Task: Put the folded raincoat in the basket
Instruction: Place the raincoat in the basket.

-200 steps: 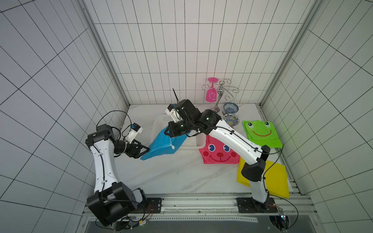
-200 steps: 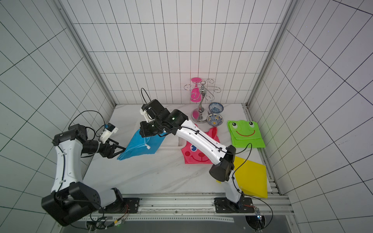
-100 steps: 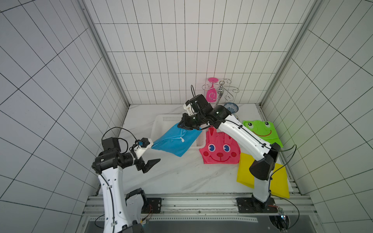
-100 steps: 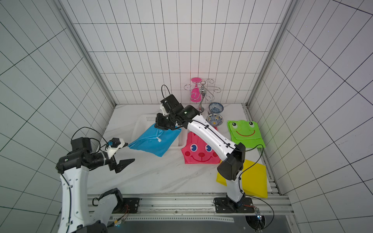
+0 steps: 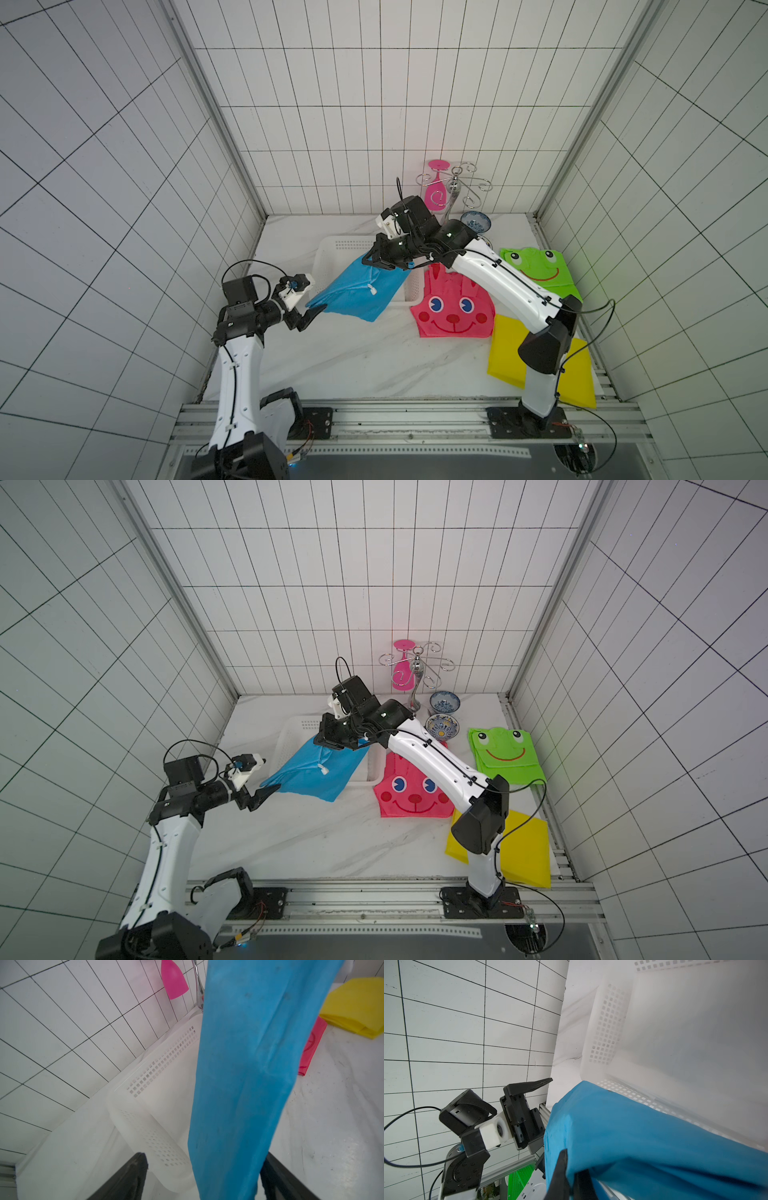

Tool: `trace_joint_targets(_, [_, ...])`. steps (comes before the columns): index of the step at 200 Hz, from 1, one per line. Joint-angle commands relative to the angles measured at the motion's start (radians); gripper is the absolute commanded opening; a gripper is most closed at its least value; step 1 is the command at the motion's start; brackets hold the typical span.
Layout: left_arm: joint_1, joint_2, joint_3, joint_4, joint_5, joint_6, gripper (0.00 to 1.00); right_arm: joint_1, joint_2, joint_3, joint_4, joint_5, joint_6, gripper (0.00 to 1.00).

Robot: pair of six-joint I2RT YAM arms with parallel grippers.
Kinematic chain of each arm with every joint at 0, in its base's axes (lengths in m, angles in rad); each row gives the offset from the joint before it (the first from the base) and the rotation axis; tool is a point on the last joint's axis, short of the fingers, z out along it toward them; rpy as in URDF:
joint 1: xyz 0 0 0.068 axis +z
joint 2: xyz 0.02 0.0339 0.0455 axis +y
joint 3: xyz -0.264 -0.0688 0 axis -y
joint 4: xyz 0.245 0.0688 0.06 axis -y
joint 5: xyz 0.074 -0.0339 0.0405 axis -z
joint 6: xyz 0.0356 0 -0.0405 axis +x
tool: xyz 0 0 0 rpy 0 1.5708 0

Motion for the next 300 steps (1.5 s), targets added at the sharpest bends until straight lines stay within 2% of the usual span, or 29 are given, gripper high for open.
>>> trace_joint_targets(1, [-0.011, 0.005, 0.001, 0.053, 0.029, 0.023, 0.58, -0.011, -0.030, -0.024, 0.068, -0.037, 0.033, 0.00])
trace_joint_targets(18, [-0.018, 0.035, 0.059, -0.005, 0.012, 0.024, 0.27, -0.017, -0.024, -0.027, 0.076, -0.043, 0.047, 0.00])
trace_joint_targets(21, [-0.018, 0.044, 0.078, -0.028, 0.010, 0.030, 0.18, -0.020, -0.025, -0.028, 0.078, -0.042, 0.050, 0.00])
trace_joint_targets(25, [-0.018, 0.056, 0.102, -0.060, 0.010, 0.041, 0.01, -0.022, -0.025, -0.030, 0.078, -0.041, 0.054, 0.00])
trace_joint_targets(26, [-0.018, 0.060, 0.111, -0.068, 0.010, 0.044, 0.00, -0.022, -0.025, -0.031, 0.078, -0.040, 0.054, 0.00])
trace_joint_targets(40, [-0.021, 0.120, 0.230, -0.193, 0.008, 0.089, 0.00, -0.032, -0.028, -0.046, 0.087, -0.037, 0.065, 0.00])
trace_joint_targets(58, [-0.036, 0.205, 0.377, -0.400, 0.001, 0.217, 0.00, -0.052, -0.040, -0.081, 0.137, -0.047, 0.100, 0.00])
trace_joint_targets(79, [-0.050, 0.262, 0.518, -0.439, -0.026, 0.214, 0.00, -0.080, -0.053, -0.101, 0.193, -0.048, 0.125, 0.00])
trace_joint_targets(105, [-0.068, 0.277, 0.612, -0.286, -0.066, 0.069, 0.00, -0.138, -0.028, -0.039, 0.207, -0.072, 0.092, 0.00])
trace_joint_targets(120, [-0.114, 0.289, 0.640, -0.150, -0.148, -0.018, 0.00, -0.174, 0.000, 0.013, 0.215, -0.084, 0.062, 0.00])
trace_joint_targets(144, [-0.212, 0.336, 0.663, 0.063, -0.325, -0.092, 0.00, -0.233, 0.055, 0.077, 0.281, -0.094, 0.041, 0.00])
trace_joint_targets(163, [-0.227, 0.426, 0.739, 0.157, -0.358, -0.183, 0.00, -0.275, 0.104, 0.119, 0.344, -0.097, 0.041, 0.00])
trace_joint_targets(198, [-0.265, 0.612, 0.894, 0.239, -0.440, -0.170, 0.00, -0.344, 0.224, 0.261, 0.344, -0.047, 0.031, 0.00])
trace_joint_targets(237, [-0.307, 0.769, 0.940, 0.401, -0.497, -0.107, 0.00, -0.385, 0.349, 0.377, 0.368, -0.007, 0.020, 0.00])
trace_joint_targets(262, [-0.325, 0.810, 0.889, 0.449, -0.556, -0.039, 0.00, -0.402, 0.397, 0.370, 0.366, 0.001, 0.022, 0.00])
trace_joint_targets(280, [-0.325, 0.805, 0.813, 0.473, -0.540, -0.040, 0.00, -0.409, 0.421, 0.359, 0.292, -0.021, 0.052, 0.00])
trace_joint_targets(300, [-0.322, 0.764, 0.753, 0.352, -0.461, 0.002, 0.00, -0.403, 0.377, 0.243, 0.292, -0.037, 0.072, 0.00])
